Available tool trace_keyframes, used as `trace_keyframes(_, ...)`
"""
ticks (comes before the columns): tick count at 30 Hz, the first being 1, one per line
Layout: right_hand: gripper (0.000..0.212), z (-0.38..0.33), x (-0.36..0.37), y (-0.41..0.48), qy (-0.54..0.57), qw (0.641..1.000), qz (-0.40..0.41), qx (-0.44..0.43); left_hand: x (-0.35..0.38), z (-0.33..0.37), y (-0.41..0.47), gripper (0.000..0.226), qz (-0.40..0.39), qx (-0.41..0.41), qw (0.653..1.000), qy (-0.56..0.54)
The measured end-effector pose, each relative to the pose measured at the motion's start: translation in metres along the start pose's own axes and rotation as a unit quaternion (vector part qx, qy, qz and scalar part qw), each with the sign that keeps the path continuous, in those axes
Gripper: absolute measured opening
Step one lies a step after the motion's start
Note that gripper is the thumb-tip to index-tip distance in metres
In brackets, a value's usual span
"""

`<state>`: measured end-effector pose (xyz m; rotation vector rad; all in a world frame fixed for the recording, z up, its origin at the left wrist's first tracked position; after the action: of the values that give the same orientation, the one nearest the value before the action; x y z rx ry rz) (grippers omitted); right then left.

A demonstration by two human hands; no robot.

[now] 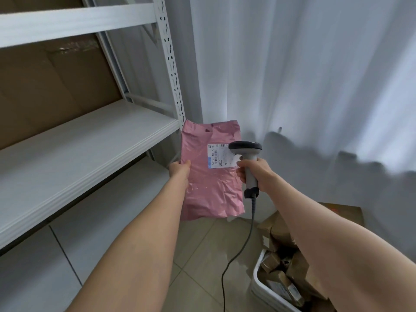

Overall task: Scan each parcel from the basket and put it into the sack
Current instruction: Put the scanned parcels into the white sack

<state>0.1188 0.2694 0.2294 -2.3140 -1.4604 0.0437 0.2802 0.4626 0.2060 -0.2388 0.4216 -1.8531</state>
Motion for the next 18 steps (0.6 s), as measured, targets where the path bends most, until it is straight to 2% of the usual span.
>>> trace_keyframes(6, 0.013, -0.008, -0.005, -0.009, -0.028, 1.0, 0.005, -0.006, -0.012, 0.001, 0.001, 0.031, 0.072, 0.016, 0.996, 0.042)
trace_keyframes(18, 0.009, -0.015, -0.003, -0.015, -0.051, 0.998, 0.022, -0.001, -0.014, 0.005, 0.005, 0.032, 0.087, -0.006, 0.994, 0.07)
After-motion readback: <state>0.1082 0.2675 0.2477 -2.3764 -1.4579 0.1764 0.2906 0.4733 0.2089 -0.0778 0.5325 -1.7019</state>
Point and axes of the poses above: each hand's wrist, its own y-axis towards the middle knuckle, its own x-axis out of the palm, z = x × y, the point moved 8 cm from there along y, towards the middle knuckle, and after that the axes turned 12 degrees about -z, right-handed, at the moved point
